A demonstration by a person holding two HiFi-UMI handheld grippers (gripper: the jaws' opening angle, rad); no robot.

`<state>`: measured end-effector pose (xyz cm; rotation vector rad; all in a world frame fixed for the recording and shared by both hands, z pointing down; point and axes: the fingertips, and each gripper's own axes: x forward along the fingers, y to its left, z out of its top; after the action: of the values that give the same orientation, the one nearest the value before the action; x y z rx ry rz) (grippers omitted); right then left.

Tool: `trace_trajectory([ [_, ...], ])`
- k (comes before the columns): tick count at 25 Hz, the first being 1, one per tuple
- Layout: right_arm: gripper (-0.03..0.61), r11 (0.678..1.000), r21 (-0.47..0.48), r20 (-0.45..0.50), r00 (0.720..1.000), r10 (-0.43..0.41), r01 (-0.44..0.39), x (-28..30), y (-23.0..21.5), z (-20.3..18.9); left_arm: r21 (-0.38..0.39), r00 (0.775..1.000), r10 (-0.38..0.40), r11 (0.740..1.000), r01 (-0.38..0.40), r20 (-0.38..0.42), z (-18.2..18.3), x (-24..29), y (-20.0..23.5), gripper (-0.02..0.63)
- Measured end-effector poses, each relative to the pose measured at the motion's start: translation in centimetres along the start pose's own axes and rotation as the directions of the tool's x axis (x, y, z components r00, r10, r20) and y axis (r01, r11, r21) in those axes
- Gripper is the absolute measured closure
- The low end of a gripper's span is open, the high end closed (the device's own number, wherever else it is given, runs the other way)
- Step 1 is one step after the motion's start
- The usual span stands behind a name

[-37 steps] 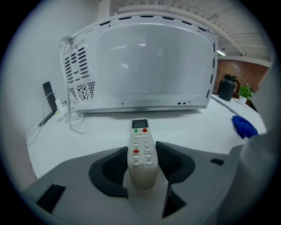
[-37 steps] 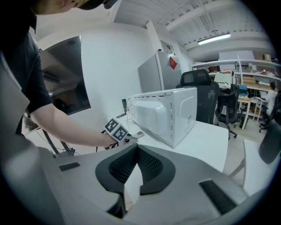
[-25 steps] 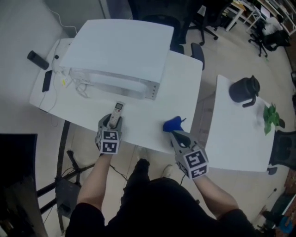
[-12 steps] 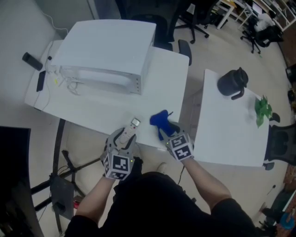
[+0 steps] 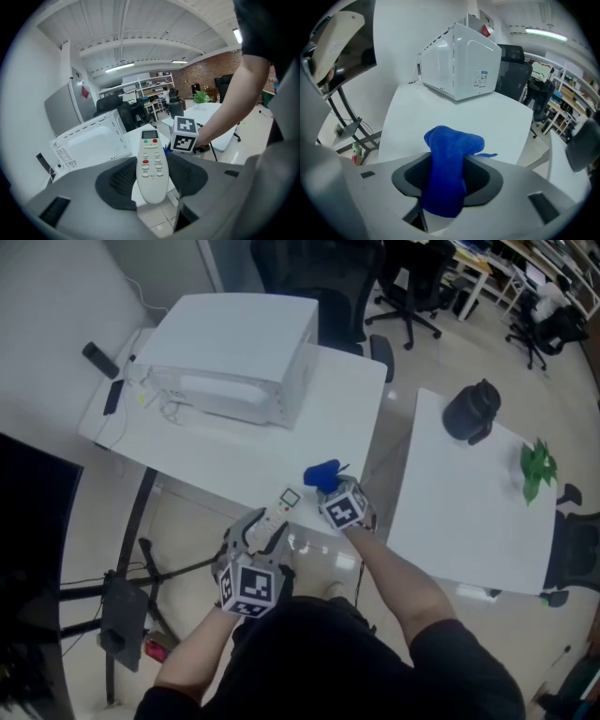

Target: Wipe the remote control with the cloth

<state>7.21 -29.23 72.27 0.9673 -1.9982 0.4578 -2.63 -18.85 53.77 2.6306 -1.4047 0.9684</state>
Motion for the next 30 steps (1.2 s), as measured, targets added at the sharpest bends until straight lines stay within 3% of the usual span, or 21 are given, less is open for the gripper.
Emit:
trace_trajectory([
  [1,0.408,1.0,0.003,0.006,1.0,-0.004,0.004,-0.2,-0.1,0.1,0.007,1.0,0.015,1.0,-0.015,0.001,0.2,-0.5,-0.3,0.411],
  [2,0.428,1.0,0.006,0.017,1.0,-0.007,0.007,-0.6,-0.2,0.2,0.015,1.0,0.03,0.999,-0.03,0.004,0.5,-1.0,-0.6,0.411],
  [8,0.442,1.0,-0.012,0.221,0.975,0.028,-0.026,-8.9,0.7,2.8,0.053,0.993,0.112,0.992,-0.113,0.025,2.3,-4.1,-2.7,0.411],
  [11,0.443,0.999,-0.022,0.348,0.936,0.054,-0.049,-15.7,1.9,4.6,0.085,0.992,0.128,0.988,-0.129,0.023,2.6,-5.2,-3.5,0.411],
  [15,0.443,0.995,-0.083,0.497,0.863,0.095,-0.062,-24.8,4.4,7.3,0.173,0.989,0.143,0.974,-0.145,0.027,3.3,-5.6,-3.6,0.411],
  [18,0.443,0.981,-0.17,0.551,0.817,0.17,-0.09,-29.3,8.3,9.1,0.23,0.99,0.134,0.964,-0.138,0.03,3.3,-5.5,-3.1,0.411],
  [20,0.443,0.957,-0.255,0.538,0.803,0.257,-0.135,-30.5,12.0,9.9,0.273,0.992,0.124,0.953,-0.129,0.035,3.2,-5.4,-2.6,0.411],
  [24,0.443,0.902,-0.379,0.431,0.822,0.372,-0.209,-29.2,18.0,10.3,0.393,0.994,0.095,0.913,-0.111,0.062,3.5,-6.1,-1.9,0.411],
  [28,0.445,0.869,-0.445,0.337,0.858,0.388,-0.218,-28.1,21.0,10.8,0.56,0.991,0.058,0.82,-0.117,0.122,3.5,-7.9,-1.4,0.411],
  [30,0.448,0.866,-0.464,0.318,0.878,0.358,-0.185,-28.2,21.3,11.3,0.604,0.987,0.05,0.786,-0.133,0.151,3.6,-8.8,-1.0,0.411],
])
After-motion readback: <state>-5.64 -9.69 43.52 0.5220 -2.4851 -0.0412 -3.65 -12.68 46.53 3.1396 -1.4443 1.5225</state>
